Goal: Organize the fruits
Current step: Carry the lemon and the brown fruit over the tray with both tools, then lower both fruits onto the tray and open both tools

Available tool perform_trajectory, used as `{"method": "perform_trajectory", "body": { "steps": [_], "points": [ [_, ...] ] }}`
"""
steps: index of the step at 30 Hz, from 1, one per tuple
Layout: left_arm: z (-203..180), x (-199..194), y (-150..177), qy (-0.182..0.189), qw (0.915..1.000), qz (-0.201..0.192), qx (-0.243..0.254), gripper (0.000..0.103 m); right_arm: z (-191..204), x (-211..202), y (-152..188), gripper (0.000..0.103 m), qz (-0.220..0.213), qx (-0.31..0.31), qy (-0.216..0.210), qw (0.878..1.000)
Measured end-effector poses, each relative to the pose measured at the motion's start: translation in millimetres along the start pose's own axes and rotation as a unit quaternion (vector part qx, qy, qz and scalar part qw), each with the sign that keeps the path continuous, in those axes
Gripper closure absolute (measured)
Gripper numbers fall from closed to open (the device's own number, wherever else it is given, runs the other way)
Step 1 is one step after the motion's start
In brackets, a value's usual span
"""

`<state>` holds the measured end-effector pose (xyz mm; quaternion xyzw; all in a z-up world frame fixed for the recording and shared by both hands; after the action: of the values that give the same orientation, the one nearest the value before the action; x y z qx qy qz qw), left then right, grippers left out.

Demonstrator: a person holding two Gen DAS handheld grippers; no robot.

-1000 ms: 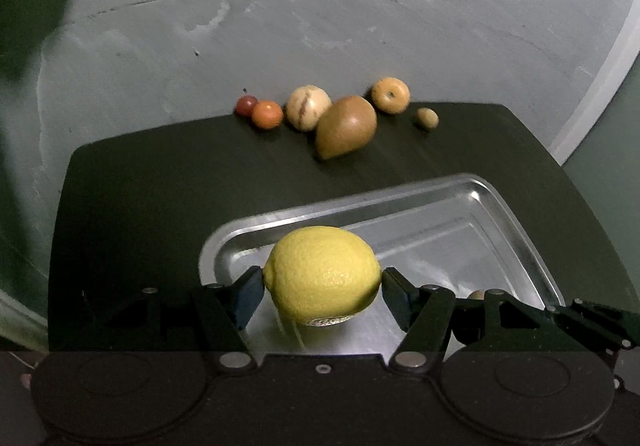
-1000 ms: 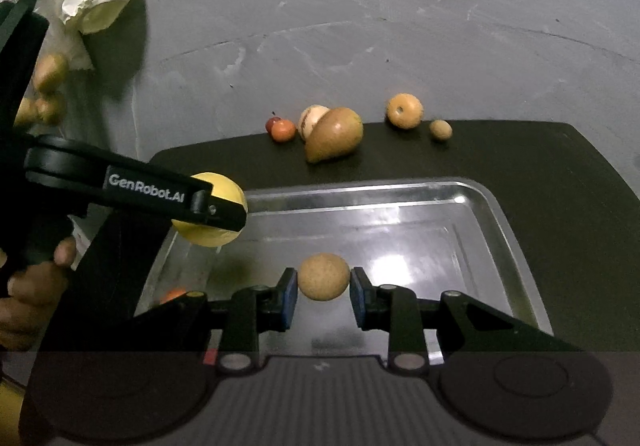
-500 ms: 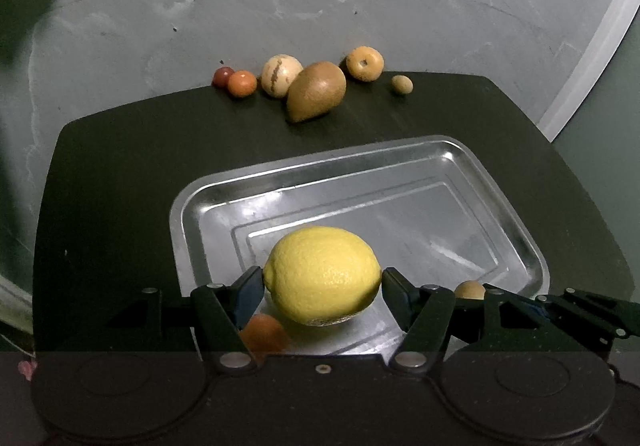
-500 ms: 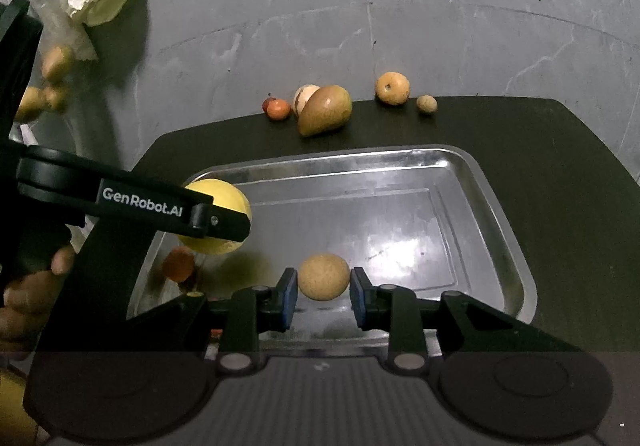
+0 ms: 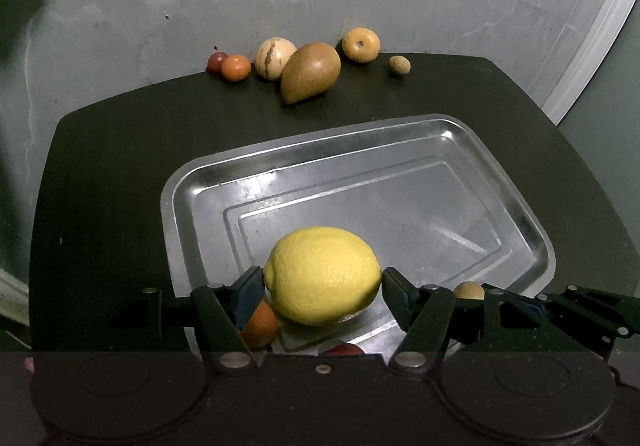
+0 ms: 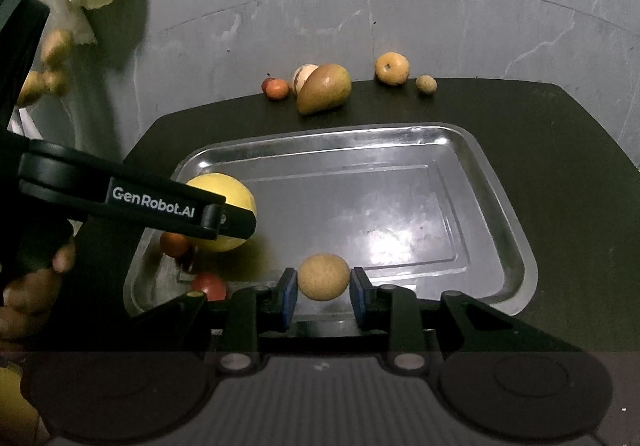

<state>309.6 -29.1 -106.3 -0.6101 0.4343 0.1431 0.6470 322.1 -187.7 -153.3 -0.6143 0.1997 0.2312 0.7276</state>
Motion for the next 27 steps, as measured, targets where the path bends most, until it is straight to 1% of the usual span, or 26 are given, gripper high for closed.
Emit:
{"method": "perform_trajectory", "body": {
  "steps": [27],
  "points": [
    [-1.1,6.6,0.6,-0.001,0.9999,0.007,0.014,0.037,-0.5,7.9,4.3,0.071,0.018,-0.004,-0.001,1.000]
  ]
}}
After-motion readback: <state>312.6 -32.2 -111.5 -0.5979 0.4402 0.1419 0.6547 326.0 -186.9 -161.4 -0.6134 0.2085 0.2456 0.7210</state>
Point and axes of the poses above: each gripper's, at about its wrist camera, not at the fingertips, and x roughly the way its jaws point, z to its left, y to its underside, the point moved 6 cm from there along x, roughly the way its jaws point, and after that the axes turned 9 degrees about -z, right-handed, at the moved point
